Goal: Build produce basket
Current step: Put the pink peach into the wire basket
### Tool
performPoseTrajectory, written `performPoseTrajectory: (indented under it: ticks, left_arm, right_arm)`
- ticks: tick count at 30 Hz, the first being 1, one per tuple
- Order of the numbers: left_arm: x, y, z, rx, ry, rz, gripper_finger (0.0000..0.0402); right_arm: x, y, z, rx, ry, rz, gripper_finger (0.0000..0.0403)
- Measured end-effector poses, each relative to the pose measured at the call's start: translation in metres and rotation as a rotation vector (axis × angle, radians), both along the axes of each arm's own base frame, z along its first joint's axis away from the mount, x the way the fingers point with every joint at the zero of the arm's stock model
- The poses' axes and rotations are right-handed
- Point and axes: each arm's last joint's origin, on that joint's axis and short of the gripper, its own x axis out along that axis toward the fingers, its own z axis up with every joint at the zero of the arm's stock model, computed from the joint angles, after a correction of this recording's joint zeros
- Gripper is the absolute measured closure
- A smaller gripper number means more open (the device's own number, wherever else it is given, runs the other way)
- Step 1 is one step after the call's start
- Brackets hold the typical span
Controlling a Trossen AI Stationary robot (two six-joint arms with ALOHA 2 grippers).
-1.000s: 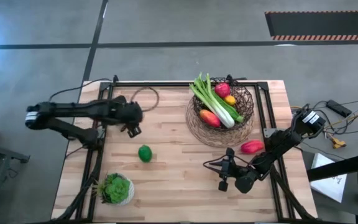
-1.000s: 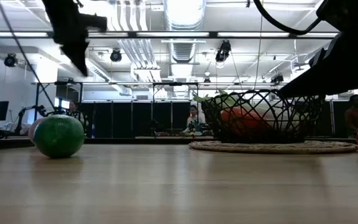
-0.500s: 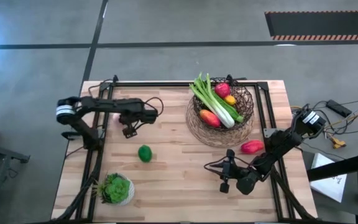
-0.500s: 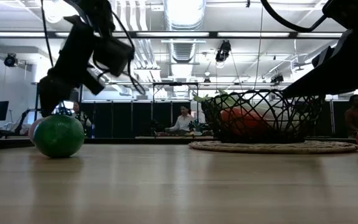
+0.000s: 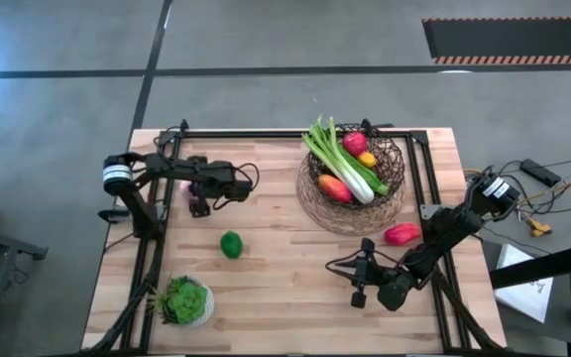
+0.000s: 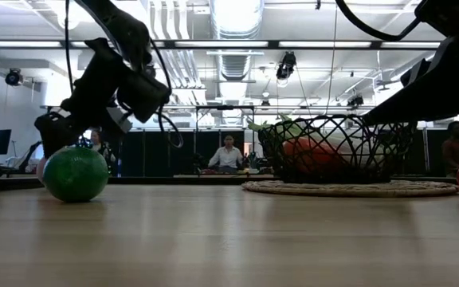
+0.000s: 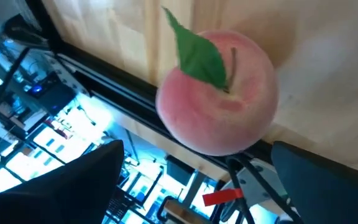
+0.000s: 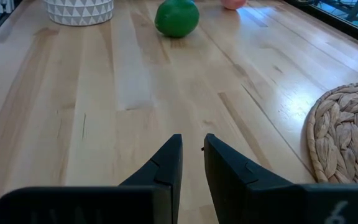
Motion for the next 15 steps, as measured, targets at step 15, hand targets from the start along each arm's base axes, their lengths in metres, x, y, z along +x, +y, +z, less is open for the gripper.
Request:
performPoseTrajectory:
  ticks: [15]
  left_arm:
    - [-0.003, 0.006, -0.027, -0.073, -0.058, -0.098, 0.0011]
  right_arm:
    - [-0.003, 0.004, 0.0, 0.0, 0.0, 0.017, 0.0346]
